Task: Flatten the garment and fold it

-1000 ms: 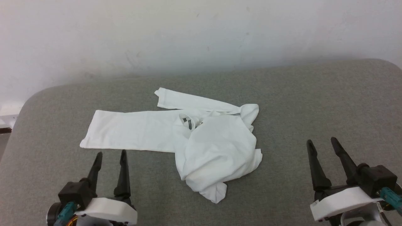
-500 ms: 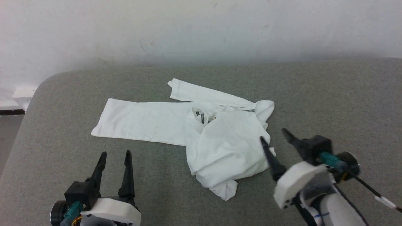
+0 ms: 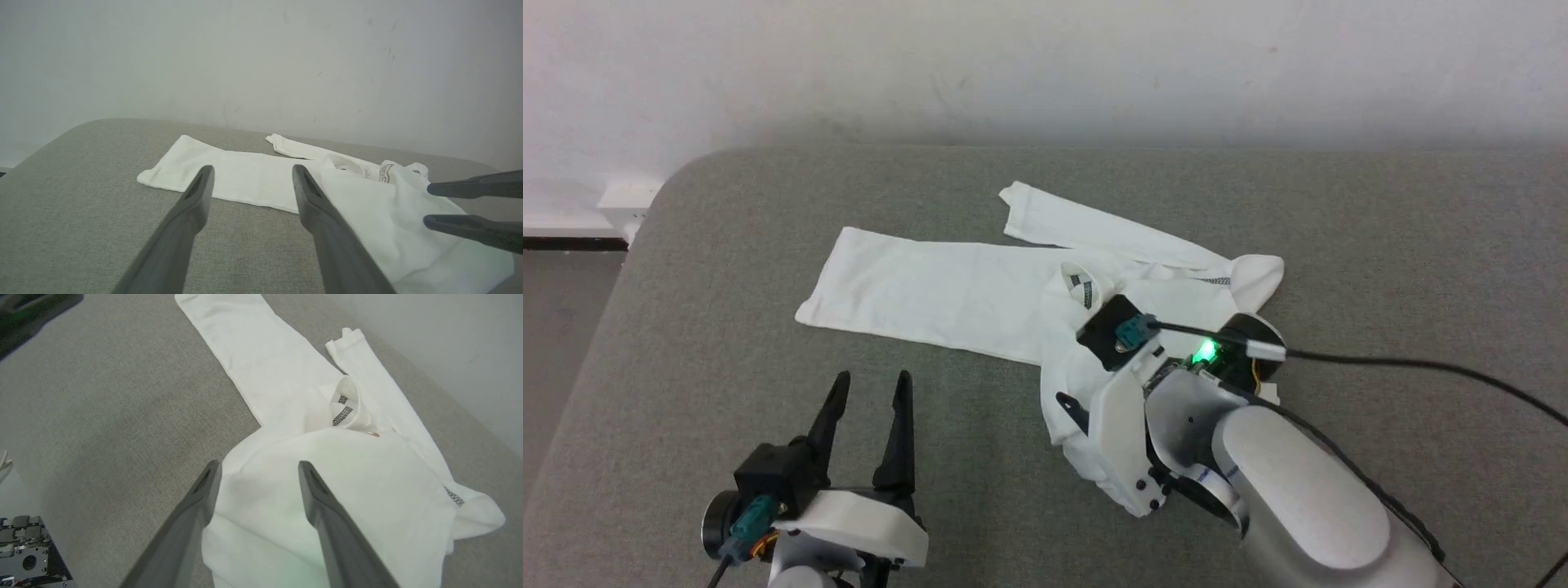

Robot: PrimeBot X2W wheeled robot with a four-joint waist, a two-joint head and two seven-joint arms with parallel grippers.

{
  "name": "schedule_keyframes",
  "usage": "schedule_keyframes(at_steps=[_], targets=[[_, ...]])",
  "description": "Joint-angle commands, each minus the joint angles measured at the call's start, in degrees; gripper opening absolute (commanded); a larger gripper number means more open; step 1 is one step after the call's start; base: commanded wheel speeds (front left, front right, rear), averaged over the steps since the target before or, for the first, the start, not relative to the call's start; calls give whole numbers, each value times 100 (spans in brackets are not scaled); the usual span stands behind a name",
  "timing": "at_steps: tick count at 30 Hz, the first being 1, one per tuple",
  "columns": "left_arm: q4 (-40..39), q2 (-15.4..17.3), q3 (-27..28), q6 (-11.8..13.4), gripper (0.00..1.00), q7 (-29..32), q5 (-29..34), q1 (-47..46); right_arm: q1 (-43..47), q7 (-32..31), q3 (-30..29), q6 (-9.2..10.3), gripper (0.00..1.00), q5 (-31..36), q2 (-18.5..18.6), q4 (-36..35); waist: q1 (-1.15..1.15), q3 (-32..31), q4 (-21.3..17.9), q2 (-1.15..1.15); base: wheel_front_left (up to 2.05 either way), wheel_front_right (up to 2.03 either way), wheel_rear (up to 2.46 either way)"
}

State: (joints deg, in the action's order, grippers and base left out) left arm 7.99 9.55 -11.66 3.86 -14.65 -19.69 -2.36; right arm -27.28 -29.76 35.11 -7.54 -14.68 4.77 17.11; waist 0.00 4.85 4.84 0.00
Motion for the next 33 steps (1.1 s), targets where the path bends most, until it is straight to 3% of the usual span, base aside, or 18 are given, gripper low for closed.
schedule_keyframes(at_steps=[1,8,10,16,22,26,33], targets=[[55,-28,-16,-62,100,-24,-25,-112,-266,-256,140,5,100,-79,-22,181,0,87,128,0,0,0,0],[190,-109,-22,-155,100,-31,-30,-212,-879,-799,564,5,100,-49,-71,939,0,259,224,0,0,0,0],[219,-134,-20,-180,100,-32,-25,-233,-902,-855,596,5,0,-15,-73,1184,0,267,237,0,0,0,0],[233,-165,71,-198,100,-34,2,-189,-858,-650,730,5,0,-271,0,1251,0,203,100,0,0,0,0],[135,-194,181,-210,100,-34,26,-104,-520,164,-26,5,0,-306,266,169,0,33,-144,0,0,0,0],[74,-194,252,-190,100,-34,57,30,197,347,-1283,5,0,-139,378,-934,0,-77,-357,0,0,0,0],[74,-210,249,-205,100,-34,71,103,2265,12,-4053,5,0,221,-88,-2437,0,-149,-547,0,0,0,0]])
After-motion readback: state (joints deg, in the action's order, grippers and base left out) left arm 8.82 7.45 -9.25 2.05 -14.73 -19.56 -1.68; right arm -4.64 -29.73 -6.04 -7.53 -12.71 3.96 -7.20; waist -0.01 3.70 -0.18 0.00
